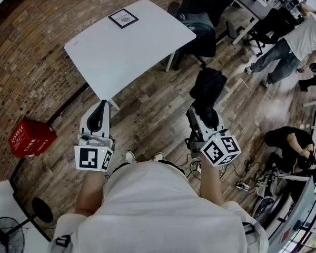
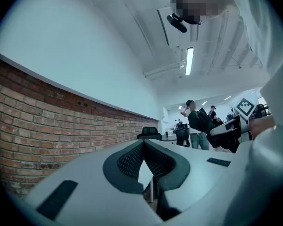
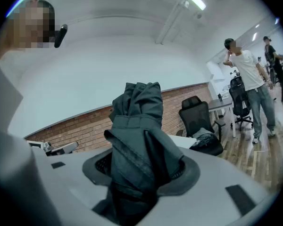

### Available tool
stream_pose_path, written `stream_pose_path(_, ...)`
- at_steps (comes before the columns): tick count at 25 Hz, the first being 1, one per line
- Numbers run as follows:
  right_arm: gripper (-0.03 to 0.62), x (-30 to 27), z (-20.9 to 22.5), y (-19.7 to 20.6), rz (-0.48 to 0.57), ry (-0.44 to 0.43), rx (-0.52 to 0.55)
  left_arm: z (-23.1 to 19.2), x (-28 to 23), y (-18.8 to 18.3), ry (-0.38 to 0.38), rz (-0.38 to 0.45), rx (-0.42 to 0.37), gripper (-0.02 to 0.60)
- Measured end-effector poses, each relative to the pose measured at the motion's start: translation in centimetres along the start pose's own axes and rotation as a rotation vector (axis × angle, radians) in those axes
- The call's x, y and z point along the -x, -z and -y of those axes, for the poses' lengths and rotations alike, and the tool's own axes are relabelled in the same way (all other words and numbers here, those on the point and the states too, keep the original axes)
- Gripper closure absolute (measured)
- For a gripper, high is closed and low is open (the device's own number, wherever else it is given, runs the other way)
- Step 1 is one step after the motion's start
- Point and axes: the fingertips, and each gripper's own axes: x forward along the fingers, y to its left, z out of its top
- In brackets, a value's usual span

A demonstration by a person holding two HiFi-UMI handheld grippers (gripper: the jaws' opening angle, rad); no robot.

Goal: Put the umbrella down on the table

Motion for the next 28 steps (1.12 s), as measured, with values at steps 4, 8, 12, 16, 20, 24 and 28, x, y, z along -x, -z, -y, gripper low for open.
stream_pose_path(4, 0.361, -0.1, -0.4, -0.4, 0.007, -0.010, 0.036, 0.3, 0.2, -0.2, -0.005, 0.012, 0.001, 0.558)
stream_pose_path(8, 0.361, 0.0, -0.4, -0.3, -0.001, -0.027, 0.045, 0.8, 0.6, 0.2, -0.021, -0.002, 0.006, 0.558)
stream_pose_path(12, 0.361, 0.1, 0.3, -0.2, -0.013, -0.046, 0.056, 1.6, 0.8, 0.4, -0.046, -0.019, 0.001, 0.558)
stream_pose_path(16, 0.361, 0.4, 1.5, 0.3, -0.010, -0.078, 0.042, 2.5, 1.3, 1.2, -0.078, -0.041, 0.000, 0.558)
stream_pose_path(20, 0.361, -0.1, 3.0, 1.5, -0.041, -0.065, 0.020, 2.4, 1.6, 2.4, -0.101, -0.077, -0.003, 0.558)
stream_pose_path(24, 0.361, -0.8, 4.0, 2.2, -0.070, -0.059, 0.010, 1.7, 0.3, 3.2, -0.108, -0.096, 0.003, 0.558)
stream_pose_path(28, 0.361, -1.9, 5.1, 2.0, -0.079, -0.035, 0.018, 1.2, -3.2, 4.0, -0.078, -0.083, 0.025, 0.558)
